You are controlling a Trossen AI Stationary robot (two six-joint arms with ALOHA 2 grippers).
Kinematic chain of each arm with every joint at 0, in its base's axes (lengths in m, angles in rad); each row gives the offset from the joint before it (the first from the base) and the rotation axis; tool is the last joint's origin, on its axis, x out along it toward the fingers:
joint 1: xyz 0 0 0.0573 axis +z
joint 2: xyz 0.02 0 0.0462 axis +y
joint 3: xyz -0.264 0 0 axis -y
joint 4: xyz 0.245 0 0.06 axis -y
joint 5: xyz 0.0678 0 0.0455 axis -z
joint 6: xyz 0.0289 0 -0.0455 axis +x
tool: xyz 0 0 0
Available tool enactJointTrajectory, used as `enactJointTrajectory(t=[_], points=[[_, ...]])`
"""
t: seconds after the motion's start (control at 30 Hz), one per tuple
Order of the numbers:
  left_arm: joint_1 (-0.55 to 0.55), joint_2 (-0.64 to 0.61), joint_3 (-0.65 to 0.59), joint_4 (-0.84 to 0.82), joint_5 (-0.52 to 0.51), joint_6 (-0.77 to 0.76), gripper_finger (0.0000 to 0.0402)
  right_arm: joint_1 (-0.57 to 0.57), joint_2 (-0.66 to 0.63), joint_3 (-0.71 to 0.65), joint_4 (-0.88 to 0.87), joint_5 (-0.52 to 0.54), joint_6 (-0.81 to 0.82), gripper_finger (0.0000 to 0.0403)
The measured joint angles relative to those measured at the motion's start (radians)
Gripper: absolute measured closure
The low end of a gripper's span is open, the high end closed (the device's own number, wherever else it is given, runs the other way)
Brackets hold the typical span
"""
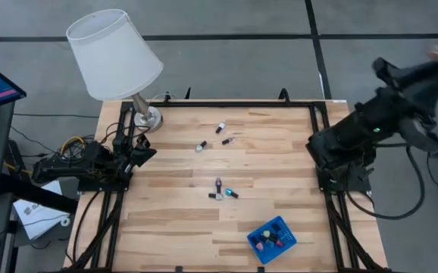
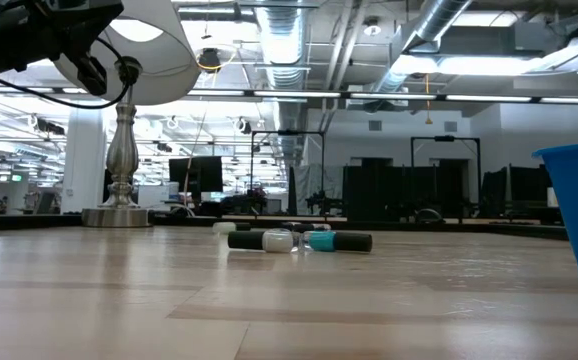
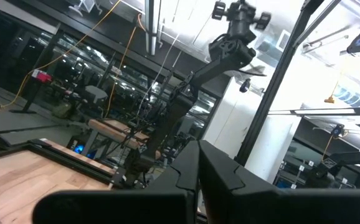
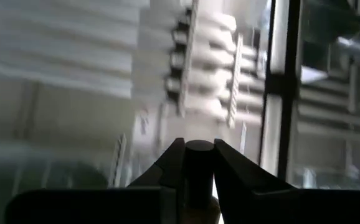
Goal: Pick & Place Nail Polish
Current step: Put the brown nail polish into the blue bin
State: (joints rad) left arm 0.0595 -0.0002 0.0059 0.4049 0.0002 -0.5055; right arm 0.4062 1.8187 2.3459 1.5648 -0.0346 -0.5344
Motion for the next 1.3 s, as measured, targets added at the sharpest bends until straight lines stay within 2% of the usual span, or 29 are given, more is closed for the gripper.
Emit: enactJointTrajectory(t=[0.1,0.27,0.6,0.73,0.8,0.97,1.1,1.3], points=[[0.000,0.000,0.000,0.000,0.000,0.000,0.0401,0.001,-0.004,0.009,-0.011,-0.090,0.020,0.0351],[0.000,0.000,0.000,0.000,0.000,0.000,0.0401,0.018,-0.019,0.010,-0.001,-0.182,0.042,0.0351],[0.000,0.000,0.000,0.000,0.000,0.000,0.0401,0.035,-0.015,0.009,-0.004,-0.204,0.038,0.0351],[0.000,0.000,0.000,0.000,0.000,0.000,0.0401,0.039,-0.015,0.009,-0.106,-0.199,-0.020,0.0351],[0.000,0.000,0.000,0.000,0.000,0.000,0.0401,0.038,-0.015,0.009,-0.245,-0.131,-0.121,0.0351],[0.000,0.000,0.000,0.000,0.000,0.000,0.0401,0.046,-0.019,0.008,-0.646,0.129,-0.350,0.0351],[0.000,0.000,0.000,0.000,0.000,0.000,0.0401,0.048,-0.023,0.009,-0.876,0.309,-0.528,0.0351],[0.000,0.000,0.000,0.000,0.000,0.000,0.0401,0.035,-0.023,0.009,-1.247,0.603,-0.660,0.0351]])
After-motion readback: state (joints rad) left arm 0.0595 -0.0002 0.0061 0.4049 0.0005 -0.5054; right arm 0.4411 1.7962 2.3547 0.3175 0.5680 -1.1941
